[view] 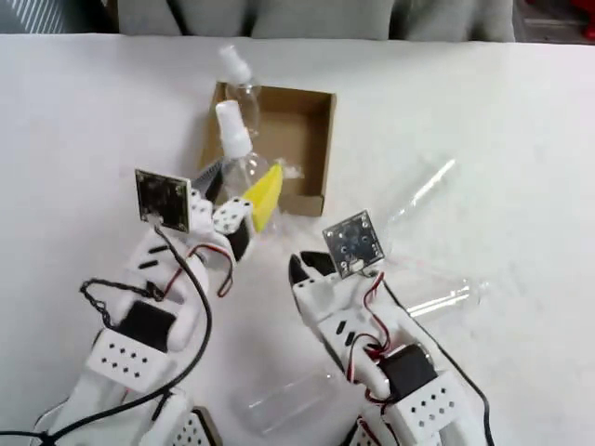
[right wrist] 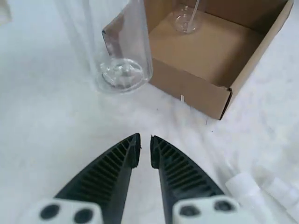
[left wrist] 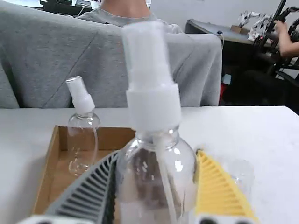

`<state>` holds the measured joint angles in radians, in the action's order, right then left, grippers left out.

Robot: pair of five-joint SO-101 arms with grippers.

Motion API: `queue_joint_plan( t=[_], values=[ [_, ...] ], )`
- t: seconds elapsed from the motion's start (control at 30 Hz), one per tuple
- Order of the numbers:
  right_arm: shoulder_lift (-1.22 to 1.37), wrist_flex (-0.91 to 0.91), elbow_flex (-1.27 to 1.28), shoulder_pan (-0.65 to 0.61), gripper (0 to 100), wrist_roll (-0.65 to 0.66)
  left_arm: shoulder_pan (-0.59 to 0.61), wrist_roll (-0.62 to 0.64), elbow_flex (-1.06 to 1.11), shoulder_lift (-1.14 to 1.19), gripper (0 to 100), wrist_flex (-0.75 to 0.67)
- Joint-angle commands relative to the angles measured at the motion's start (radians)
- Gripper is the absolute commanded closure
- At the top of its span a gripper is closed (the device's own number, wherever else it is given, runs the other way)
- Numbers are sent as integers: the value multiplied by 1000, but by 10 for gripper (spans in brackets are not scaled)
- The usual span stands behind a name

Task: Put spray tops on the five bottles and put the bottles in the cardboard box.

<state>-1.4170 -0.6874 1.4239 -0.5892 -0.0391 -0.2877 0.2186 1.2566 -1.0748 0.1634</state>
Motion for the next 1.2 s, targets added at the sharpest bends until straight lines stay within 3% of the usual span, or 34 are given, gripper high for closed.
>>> queue_joint_plan(
  t=[0.0,0.1,0.23,0.47,0.6,1.17],
  values=[
    [-10,64,0,-10,981,-12,-79,-2,-71,13,978,-34],
    [-10,53,3,-59,981,-12,-105,-2,-74,15,978,-41],
    [-21,19,3,-122,981,-12,-102,-5,-80,79,978,-164],
    [-202,101,107,-59,981,-12,-102,-91,-164,341,978,-196],
    [-343,294,275,-5,981,-5,-102,-92,-157,325,978,-196],
    [-377,303,265,35,981,-12,-150,-92,-23,53,978,-178]
  ],
)
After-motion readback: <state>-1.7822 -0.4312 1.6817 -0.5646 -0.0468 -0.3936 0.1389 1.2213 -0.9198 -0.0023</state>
